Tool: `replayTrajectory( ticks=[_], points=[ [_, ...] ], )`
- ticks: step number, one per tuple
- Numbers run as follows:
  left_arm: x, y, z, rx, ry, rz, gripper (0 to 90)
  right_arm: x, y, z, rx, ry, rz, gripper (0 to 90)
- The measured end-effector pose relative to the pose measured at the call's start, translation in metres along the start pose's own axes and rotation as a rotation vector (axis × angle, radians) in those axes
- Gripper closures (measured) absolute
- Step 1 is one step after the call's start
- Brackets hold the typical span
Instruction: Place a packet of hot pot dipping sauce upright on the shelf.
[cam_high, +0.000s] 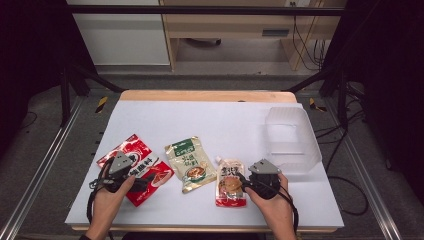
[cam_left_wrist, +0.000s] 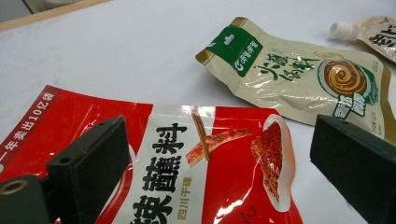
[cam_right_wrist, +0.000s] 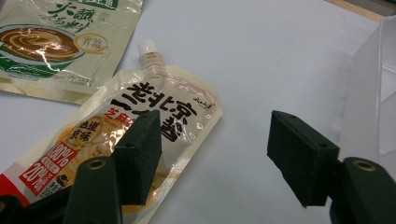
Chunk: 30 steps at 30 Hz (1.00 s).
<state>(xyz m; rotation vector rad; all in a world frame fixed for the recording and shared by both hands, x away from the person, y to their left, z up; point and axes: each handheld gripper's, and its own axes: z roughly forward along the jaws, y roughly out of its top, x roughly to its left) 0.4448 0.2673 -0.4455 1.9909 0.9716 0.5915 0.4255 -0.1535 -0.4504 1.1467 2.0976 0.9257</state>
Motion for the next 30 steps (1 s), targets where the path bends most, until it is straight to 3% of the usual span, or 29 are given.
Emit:
replayTrajectory(
  ticks=[10,17,23,26,30],
  points=[
    [-0.002,0.0,0.001,0.014,0.009,0.017,4.5,0.002,0.004,0.001,0.004,0.026,0.009,42.2],
    [-0.002,0.0,0.001,0.015,0.017,0.027,4.4,0.005,0.025,0.01,0.001,0.068,-0.009,43.9],
    [-0.004,0.001,0.002,0.019,0.008,0.038,4.6,0.006,0.043,0.035,0.05,0.092,-0.007,43.8],
    [-0.006,0.001,0.002,0.021,0.007,0.05,4.7,0.002,0.04,0.052,0.095,0.101,0.023,43.1],
    [-0.007,0.001,0.004,0.026,0.003,0.057,4.8,-0.004,0.033,0.06,0.125,0.089,0.049,43.8]
  ],
)
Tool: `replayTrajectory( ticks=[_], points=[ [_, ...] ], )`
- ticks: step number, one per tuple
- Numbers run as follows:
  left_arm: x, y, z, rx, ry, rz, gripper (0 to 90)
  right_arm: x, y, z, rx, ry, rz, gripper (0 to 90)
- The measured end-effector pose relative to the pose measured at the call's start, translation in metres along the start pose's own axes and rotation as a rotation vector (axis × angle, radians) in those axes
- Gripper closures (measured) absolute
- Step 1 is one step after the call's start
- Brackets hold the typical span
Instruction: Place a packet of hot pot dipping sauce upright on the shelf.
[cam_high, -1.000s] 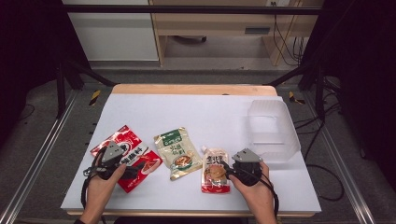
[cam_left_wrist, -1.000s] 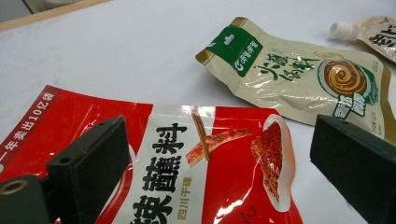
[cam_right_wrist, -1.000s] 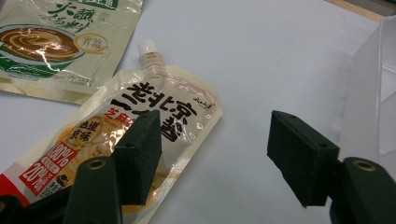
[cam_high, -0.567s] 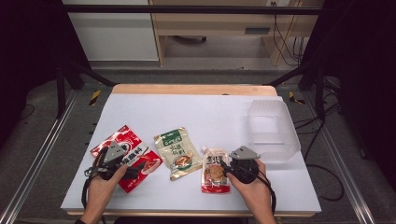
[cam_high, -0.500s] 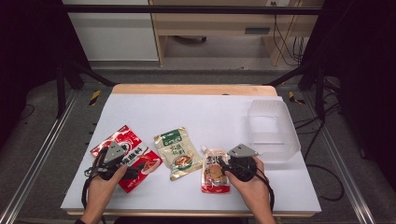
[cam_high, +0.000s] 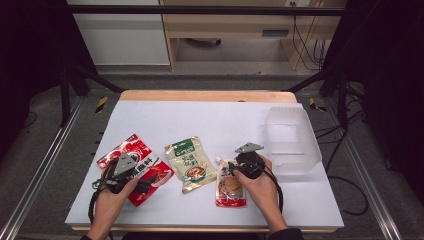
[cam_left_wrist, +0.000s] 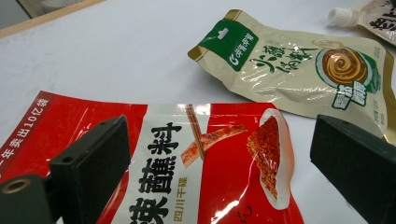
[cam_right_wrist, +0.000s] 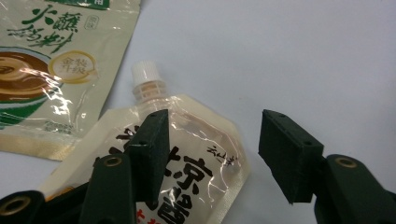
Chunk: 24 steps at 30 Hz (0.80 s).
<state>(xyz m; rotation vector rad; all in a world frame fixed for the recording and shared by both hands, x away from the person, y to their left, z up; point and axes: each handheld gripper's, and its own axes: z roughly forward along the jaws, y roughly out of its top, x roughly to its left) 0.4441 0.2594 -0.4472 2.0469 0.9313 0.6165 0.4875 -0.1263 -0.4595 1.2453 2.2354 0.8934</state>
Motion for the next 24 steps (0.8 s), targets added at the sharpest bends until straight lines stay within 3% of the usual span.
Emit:
replayTrajectory(
  ticks=[13,16,24],
  points=[
    [-0.004,0.001,0.002,0.004,-0.009,0.016,4.9,-0.006,-0.005,0.012,0.035,0.041,0.056,43.9],
    [-0.004,0.001,0.002,0.005,-0.01,0.019,5.0,-0.007,-0.007,0.014,0.033,0.074,0.083,43.7],
    [-0.005,0.001,0.002,0.007,-0.009,0.022,5.0,-0.006,-0.008,0.013,0.046,0.088,0.079,48.0]
  ],
)
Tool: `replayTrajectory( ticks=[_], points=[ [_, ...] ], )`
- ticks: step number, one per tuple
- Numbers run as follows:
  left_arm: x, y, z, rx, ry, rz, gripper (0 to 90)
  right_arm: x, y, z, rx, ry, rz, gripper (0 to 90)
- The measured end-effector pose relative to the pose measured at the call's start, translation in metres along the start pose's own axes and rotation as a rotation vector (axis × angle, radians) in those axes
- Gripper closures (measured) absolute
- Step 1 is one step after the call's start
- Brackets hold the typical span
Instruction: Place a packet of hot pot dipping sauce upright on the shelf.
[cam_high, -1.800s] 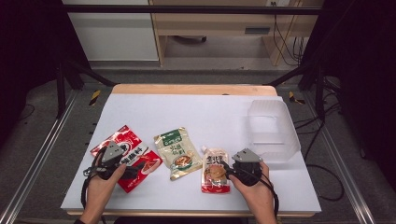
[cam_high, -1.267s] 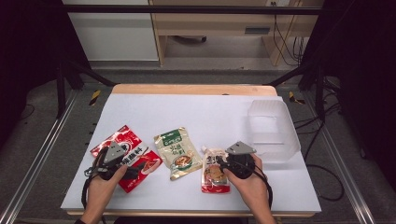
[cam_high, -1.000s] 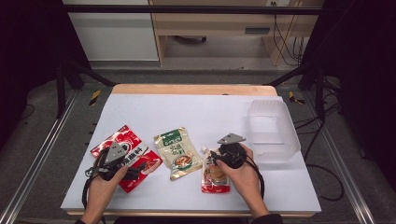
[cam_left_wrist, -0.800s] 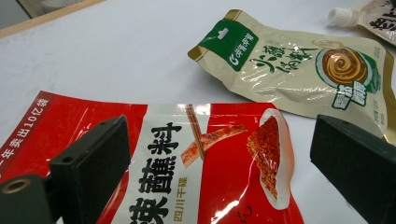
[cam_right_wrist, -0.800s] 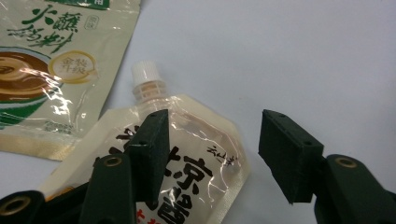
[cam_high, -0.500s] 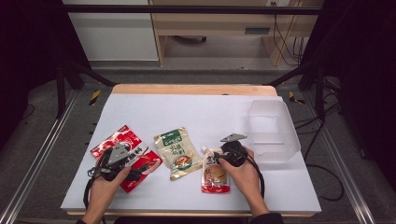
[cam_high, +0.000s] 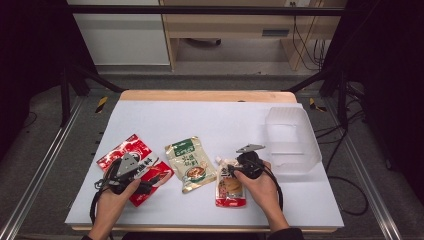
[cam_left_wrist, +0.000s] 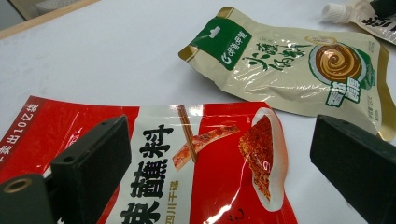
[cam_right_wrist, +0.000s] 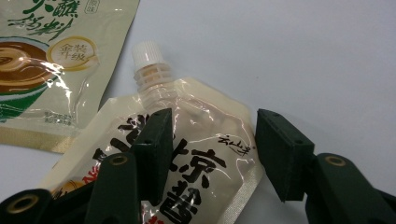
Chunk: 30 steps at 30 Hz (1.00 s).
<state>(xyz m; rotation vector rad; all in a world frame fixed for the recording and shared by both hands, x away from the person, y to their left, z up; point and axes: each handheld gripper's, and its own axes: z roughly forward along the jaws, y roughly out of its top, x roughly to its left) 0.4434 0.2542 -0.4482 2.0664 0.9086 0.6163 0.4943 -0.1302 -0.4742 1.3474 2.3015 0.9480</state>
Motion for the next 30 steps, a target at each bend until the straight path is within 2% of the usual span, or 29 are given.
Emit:
replayTrajectory(
  ticks=[6,8,12,17,19,20,21,22,30],
  points=[
    [-0.0006,0.0002,0.0003,0.001,0.001,0.004,5.0,0.0023,-0.0003,-0.0016,0.004,-0.011,-0.029,56.4],
    [-0.0005,0.0002,0.0005,0.002,0.002,0.005,5.1,0.0039,-0.0002,-0.0043,0.013,-0.041,-0.06,68.0],
    [-0.0006,0.0002,0.0012,0.008,0.002,0.008,5.1,0.0047,-0.0012,-0.0045,0.029,-0.049,-0.075,70.6],
    [-0.0011,0.0003,0.0011,0.007,0.002,0.01,5.1,0.004,-0.0015,-0.004,0.023,-0.043,-0.082,70.8],
    [-0.0011,0.0003,0.0013,0.007,0.002,0.011,5.3,0.0041,-0.0015,-0.0046,0.025,-0.046,-0.087,74.4],
    [-0.0012,0.0004,0.0013,0.007,0.003,0.012,5.3,0.0036,-0.0017,-0.0052,0.027,-0.049,-0.098,80.2],
    [-0.0012,0.0004,0.0013,0.007,0.003,0.012,5.4,0.0036,-0.0017,-0.0052,0.027,-0.049,-0.098,80.2],
    [-0.0012,0.0005,0.0014,0.007,0.003,0.012,5.3,0.0044,-0.0019,-0.006,0.031,-0.045,-0.113,85.1],
    [-0.0013,0.0008,0.001,0.005,0.002,0.013,5.4,0.0095,-0.0006,-0.0083,0.033,-0.051,-0.165,90.0]
  ],
)
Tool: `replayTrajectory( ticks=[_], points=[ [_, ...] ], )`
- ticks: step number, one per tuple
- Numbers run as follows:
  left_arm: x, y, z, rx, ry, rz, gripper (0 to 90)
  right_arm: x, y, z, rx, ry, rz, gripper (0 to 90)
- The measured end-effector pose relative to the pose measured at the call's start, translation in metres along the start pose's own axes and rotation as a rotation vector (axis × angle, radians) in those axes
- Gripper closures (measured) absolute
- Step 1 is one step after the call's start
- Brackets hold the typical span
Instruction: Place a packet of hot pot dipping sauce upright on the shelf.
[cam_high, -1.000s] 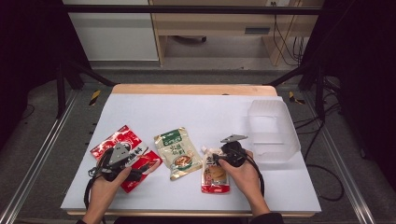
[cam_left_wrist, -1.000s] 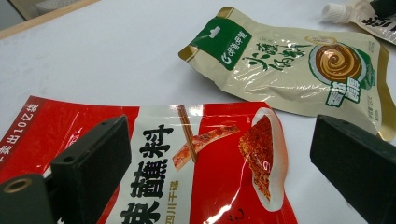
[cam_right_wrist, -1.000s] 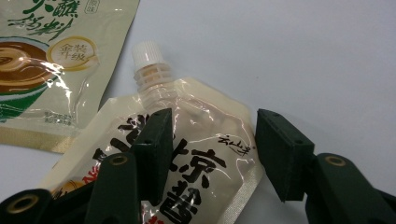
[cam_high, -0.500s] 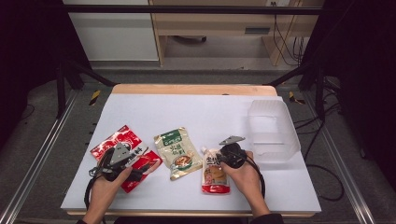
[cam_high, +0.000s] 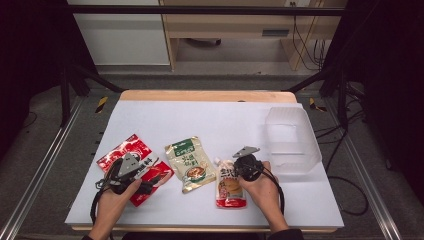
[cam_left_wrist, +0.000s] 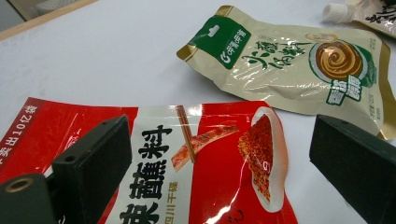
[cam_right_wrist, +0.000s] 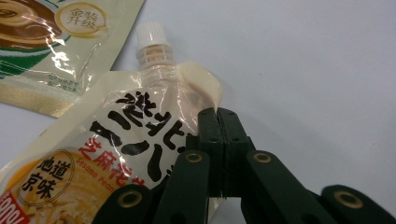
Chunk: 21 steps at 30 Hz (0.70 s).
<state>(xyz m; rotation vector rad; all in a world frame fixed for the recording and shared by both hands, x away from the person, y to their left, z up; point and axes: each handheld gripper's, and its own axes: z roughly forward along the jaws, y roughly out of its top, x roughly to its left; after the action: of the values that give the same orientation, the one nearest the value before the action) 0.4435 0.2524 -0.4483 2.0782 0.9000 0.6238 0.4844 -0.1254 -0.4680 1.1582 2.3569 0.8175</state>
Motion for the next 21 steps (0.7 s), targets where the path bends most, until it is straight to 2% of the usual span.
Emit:
replayTrajectory(
  ticks=[5,8,9,11,12,13,14,17,21],
  points=[
    [0.0,0.0,-0.001,-0.007,-0.008,-0.007,5.4,0.001,0.004,-0.013,-0.031,-0.001,-0.025,90.0],
    [-0.001,0.001,-0.002,-0.011,-0.032,-0.012,5.4,-0.001,0.005,-0.026,-0.075,0.015,-0.034,90.0],
    [-0.001,0.001,-0.002,-0.011,-0.032,-0.012,5.3,-0.001,0.005,-0.026,-0.075,0.015,-0.034,90.0],
    [-0.004,0.005,-0.001,-0.022,-0.08,-0.041,5.3,0.0,0.007,-0.033,-0.098,0.025,-0.039,90.0],
    [-0.008,0.009,0.001,-0.026,-0.11,-0.041,5.3,0.0,0.009,-0.04,-0.118,0.029,-0.055,90.0],
    [-0.008,0.009,0.001,-0.026,-0.11,-0.041,5.3,0.0,0.009,-0.04,-0.118,0.029,-0.055,90.0],
    [-0.016,0.017,0.004,-0.027,-0.127,-0.013,5.6,0.0,0.011,-0.047,-0.136,0.03,-0.067,90.0],
    [-0.022,0.025,0.006,-0.029,-0.133,0.011,5.7,-0.001,0.013,-0.052,-0.156,0.041,-0.062,90.0],
    [-0.032,0.036,0.014,-0.024,-0.144,0.042,7.9,0.002,0.02,-0.059,-0.185,0.04,-0.093,90.0]
  ],
)
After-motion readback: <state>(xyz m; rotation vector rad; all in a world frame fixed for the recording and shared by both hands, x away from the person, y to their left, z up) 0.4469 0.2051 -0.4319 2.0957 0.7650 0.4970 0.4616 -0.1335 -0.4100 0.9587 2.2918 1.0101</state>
